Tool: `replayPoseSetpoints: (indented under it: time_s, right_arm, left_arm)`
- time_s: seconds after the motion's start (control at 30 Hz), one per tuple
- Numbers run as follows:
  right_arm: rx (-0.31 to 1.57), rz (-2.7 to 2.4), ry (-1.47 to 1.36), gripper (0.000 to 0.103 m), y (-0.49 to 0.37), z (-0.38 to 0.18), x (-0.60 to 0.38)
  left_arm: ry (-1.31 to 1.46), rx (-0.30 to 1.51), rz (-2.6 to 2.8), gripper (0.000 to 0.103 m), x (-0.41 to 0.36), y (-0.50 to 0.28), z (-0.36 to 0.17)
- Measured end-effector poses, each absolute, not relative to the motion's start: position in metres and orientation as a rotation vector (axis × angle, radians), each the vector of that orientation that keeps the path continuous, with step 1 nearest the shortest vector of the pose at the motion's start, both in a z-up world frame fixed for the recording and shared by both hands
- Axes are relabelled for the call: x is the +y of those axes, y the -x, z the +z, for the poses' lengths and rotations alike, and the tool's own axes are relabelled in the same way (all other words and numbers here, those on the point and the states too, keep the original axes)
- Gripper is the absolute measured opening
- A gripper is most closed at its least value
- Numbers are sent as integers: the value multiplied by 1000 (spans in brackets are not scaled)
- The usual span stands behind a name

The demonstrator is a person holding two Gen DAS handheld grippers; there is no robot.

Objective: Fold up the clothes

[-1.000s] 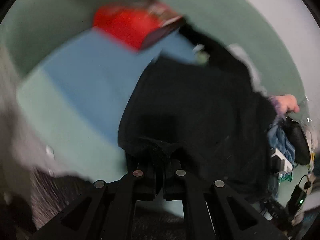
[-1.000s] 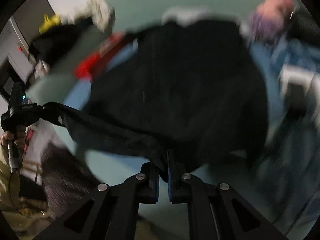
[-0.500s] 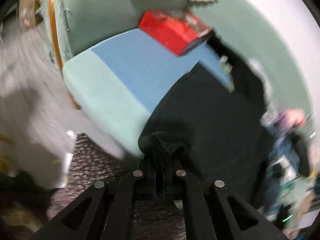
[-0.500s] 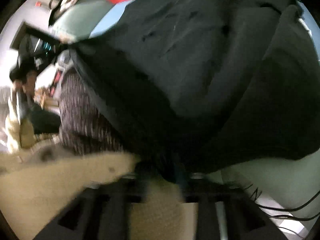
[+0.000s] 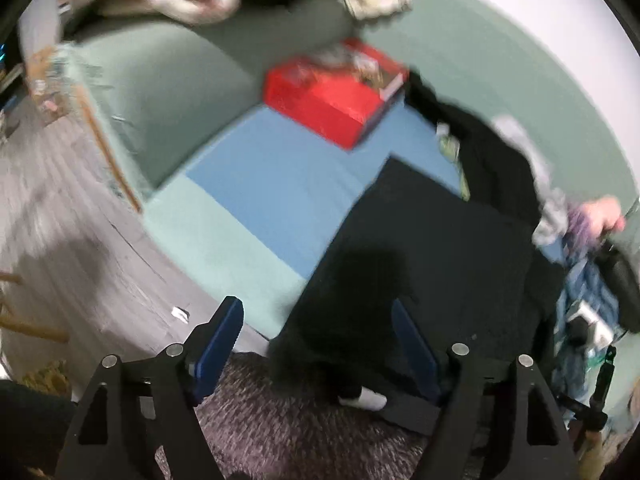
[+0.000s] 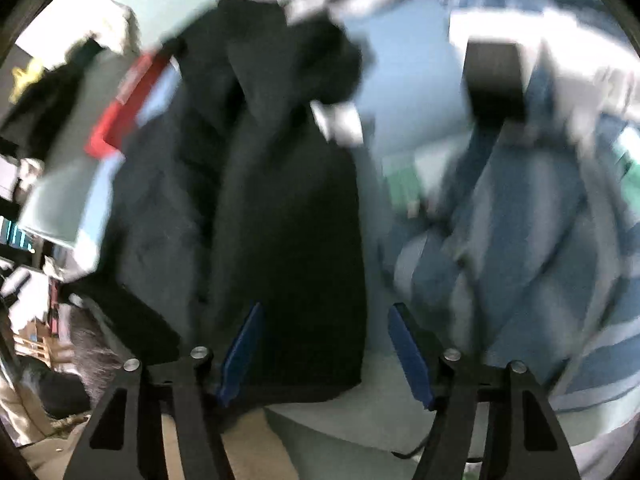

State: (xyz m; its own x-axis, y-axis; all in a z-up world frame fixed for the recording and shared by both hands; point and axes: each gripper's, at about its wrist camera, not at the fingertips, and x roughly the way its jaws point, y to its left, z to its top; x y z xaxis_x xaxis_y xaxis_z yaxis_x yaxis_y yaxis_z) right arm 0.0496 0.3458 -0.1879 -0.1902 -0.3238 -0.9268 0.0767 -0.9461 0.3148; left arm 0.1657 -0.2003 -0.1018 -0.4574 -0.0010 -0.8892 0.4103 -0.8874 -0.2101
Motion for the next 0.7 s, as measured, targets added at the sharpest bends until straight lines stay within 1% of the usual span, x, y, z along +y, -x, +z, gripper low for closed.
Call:
replayPoseSetpoints:
  time_s: [0.07, 0.1, 0.13, 0.2, 0.23, 0.3, 0.4, 0.43, 0.47, 0.53, 0.57, 0.6, 0.63, 0.67, 0.7]
  right_arm:
    - [-316, -2273, -1804, 65, -45, -203, 340]
    - [-335, -2279, -1746, 19, -44, -196, 336]
    - [-358, -2284, -1690, 8, -43, -189, 332]
    - [-441, -2300, -1598, 7, -44, -164, 333]
    - [-428, -2335, -1541, 7, -49, -144, 335]
    - [-372, -2427, -1525, 7, -55, -120, 352]
    - [-342, -2502, -1707, 6, -95, -117, 388]
    - [-335, -2494, -1785, 5, -106, -124, 401]
    - [-329, -2481, -1856, 7, -117, -130, 413]
    - [-344, -2452, -1847, 28, -122, -129, 413]
    - [-352, -2458, -1821, 44, -122, -124, 412]
    - [-368, -2472, -1742, 49, -118, -112, 409]
    - [-382, -2488, -1616, 51, -107, -93, 403]
    - [-367, -2499, -1536, 60, -101, -81, 398]
    - [-346, -2510, -1457, 72, -93, -68, 393]
  left_arm:
    - [-1590, 599, -2377, 77, -191, -136, -134]
    - [-1631, 602, -2366, 76, -185, -121, -149]
    - [-1650, 597, -2376, 76, -176, -109, -159]
    - [-1667, 574, -2393, 67, -159, -88, -173]
    - [-1674, 561, -2393, 66, -152, -79, -177]
    - [-1698, 538, -2356, 65, -145, -67, -183]
    - [-1734, 473, -2274, 65, -148, -56, -193]
    - [-1745, 454, -2256, 66, -151, -54, -196]
    - [-1754, 443, -2251, 66, -155, -52, -198]
    - [-1745, 457, -2249, 66, -164, -48, -198]
    - [-1735, 473, -2250, 66, -168, -46, -197]
    - [-1724, 488, -2251, 66, -173, -44, -196]
    - [-1708, 506, -2255, 66, -178, -41, -194]
    - [-1685, 526, -2263, 66, -182, -36, -192]
    - [-1666, 542, -2271, 66, -185, -32, -190]
